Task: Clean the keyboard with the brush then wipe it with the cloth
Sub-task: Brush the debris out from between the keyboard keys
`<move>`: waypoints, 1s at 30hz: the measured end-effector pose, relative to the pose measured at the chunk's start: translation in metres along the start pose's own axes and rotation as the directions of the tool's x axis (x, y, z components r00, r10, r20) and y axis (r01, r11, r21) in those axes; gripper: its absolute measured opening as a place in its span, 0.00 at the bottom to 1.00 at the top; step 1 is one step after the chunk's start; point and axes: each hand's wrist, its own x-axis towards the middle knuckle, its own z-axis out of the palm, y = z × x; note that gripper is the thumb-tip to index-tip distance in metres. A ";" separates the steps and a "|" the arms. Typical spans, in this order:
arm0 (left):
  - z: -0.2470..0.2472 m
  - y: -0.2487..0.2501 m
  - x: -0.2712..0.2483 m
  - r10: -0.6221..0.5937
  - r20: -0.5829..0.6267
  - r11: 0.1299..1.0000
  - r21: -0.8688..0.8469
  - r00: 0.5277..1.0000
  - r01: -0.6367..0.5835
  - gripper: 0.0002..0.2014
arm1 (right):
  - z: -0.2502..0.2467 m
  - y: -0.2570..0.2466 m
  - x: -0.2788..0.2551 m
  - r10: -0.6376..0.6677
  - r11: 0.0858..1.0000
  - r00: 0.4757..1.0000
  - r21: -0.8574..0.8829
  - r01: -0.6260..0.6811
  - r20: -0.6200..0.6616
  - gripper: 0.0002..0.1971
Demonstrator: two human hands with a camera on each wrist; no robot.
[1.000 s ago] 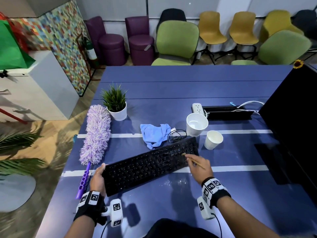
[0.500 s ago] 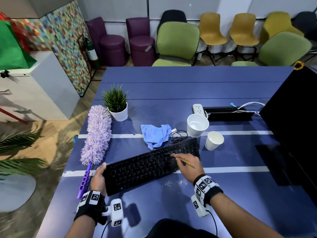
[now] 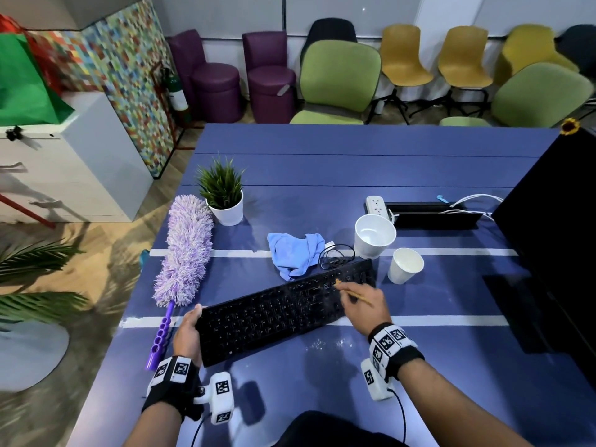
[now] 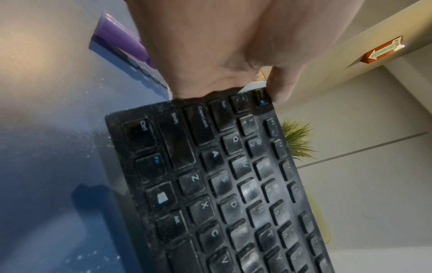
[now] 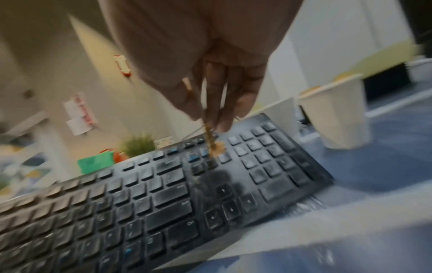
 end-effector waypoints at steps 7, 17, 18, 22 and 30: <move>-0.004 -0.004 0.006 0.002 -0.026 1.000 0.028 1.000 -0.001 0.24 | 0.000 -0.004 -0.010 -0.043 0.983 0.962 -0.160 0.089 0.271 0.11; 0.023 0.015 -0.034 0.141 -0.081 0.984 0.124 0.987 -0.131 0.17 | -0.013 0.020 -0.033 -0.038 0.997 0.955 0.073 0.017 0.293 0.12; 0.022 0.015 -0.034 0.134 -0.089 0.986 0.113 0.987 -0.123 0.18 | -0.017 0.023 -0.034 -0.008 0.992 0.974 0.125 -0.022 0.228 0.12; 0.002 0.004 -0.010 0.055 -0.089 0.988 0.152 0.995 -0.041 0.24 | -0.043 0.036 -0.038 0.173 0.944 0.984 0.294 -0.151 -0.051 0.07; -0.018 -0.016 0.040 -0.122 -0.180 0.886 0.424 0.976 0.188 0.28 | -0.071 0.123 -0.065 0.212 0.904 0.976 -0.368 -0.217 -0.053 0.20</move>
